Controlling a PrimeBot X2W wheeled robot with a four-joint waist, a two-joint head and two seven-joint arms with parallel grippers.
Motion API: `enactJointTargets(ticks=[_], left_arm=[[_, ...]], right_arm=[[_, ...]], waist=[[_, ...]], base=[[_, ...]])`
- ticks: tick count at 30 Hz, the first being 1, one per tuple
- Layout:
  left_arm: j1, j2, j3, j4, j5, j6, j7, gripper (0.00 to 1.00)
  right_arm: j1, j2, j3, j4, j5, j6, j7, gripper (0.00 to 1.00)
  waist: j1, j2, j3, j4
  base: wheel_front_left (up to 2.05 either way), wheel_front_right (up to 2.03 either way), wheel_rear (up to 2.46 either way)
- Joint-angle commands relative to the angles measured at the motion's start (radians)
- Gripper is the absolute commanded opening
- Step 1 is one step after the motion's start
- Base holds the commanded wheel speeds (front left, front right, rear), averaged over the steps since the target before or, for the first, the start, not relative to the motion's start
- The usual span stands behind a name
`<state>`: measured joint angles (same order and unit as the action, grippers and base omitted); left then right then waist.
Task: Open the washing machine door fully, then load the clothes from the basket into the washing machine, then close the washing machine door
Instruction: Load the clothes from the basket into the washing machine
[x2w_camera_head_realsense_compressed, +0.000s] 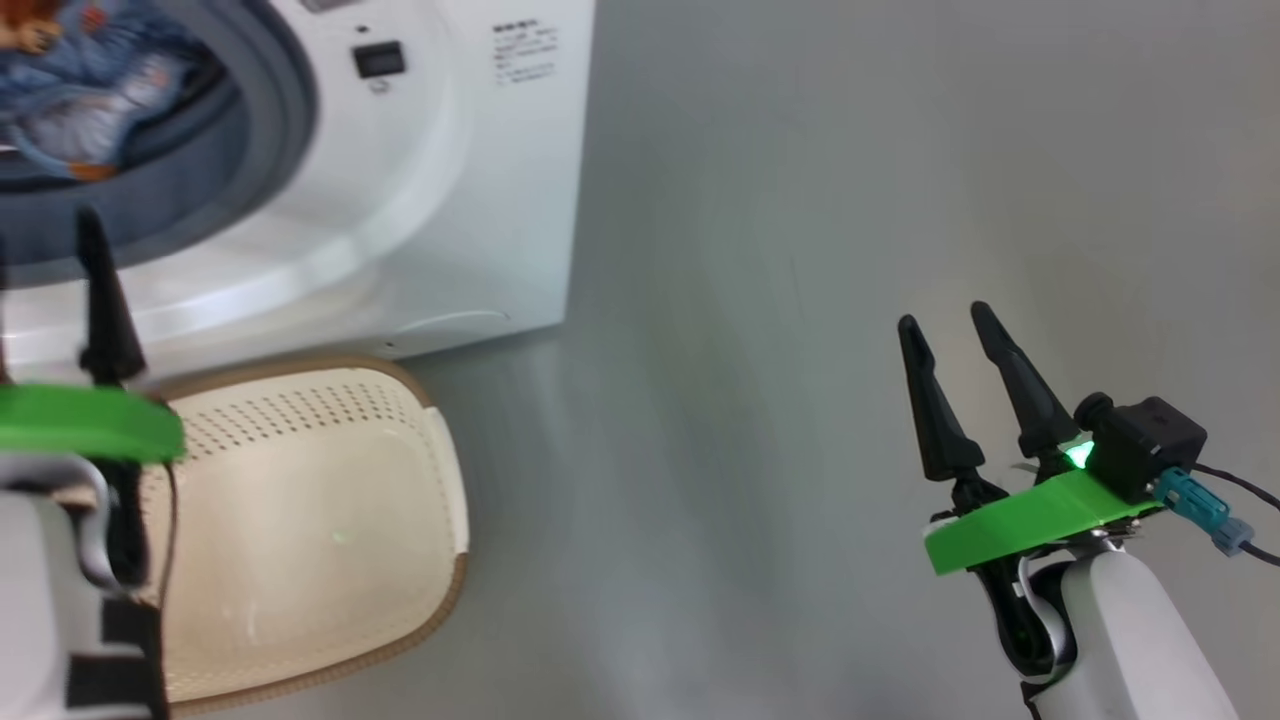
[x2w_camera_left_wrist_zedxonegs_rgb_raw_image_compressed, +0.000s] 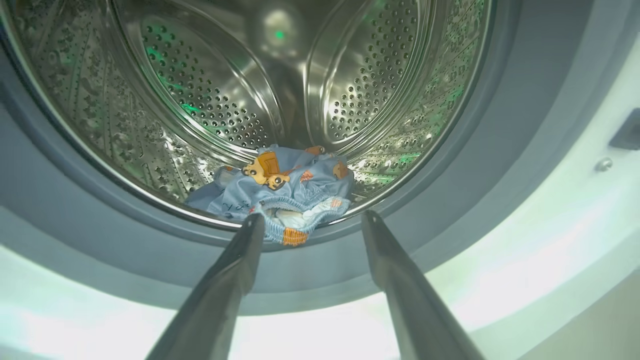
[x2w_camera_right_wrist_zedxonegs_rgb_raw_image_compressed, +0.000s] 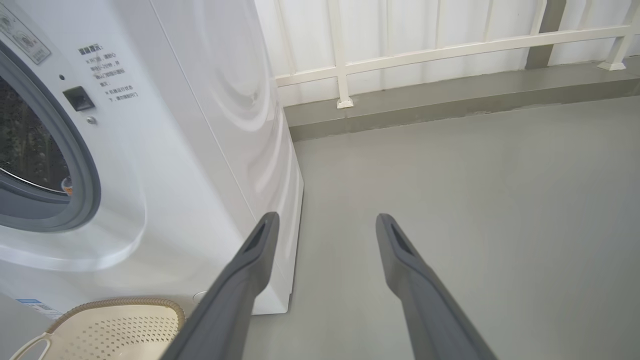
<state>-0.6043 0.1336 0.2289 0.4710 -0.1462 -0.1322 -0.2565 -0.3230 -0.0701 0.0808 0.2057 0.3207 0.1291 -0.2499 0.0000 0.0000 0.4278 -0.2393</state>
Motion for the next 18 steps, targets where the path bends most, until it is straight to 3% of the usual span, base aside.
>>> enactJointTargets(ticks=[1, 18], left_arm=[[0.05, 0.017, 0.026, -0.039, -0.002, 0.002, -0.005, 1.0], [0.316, -0.057, 0.016, -0.145, 0.014, 0.002, -0.005, 1.0]], right_arm=[[0.03, -0.014, 0.012, -0.016, -0.001, 0.002, -0.012, 1.0], [0.137, -0.075, -0.007, 0.01, 0.007, 0.002, -0.012, 1.0]], waist=[[0.0, 0.0, -0.054, 0.045], [0.0, 0.0, -0.231, 0.137]], base=[[0.0, 0.0, 0.0], [0.0, 0.0, 0.0]])
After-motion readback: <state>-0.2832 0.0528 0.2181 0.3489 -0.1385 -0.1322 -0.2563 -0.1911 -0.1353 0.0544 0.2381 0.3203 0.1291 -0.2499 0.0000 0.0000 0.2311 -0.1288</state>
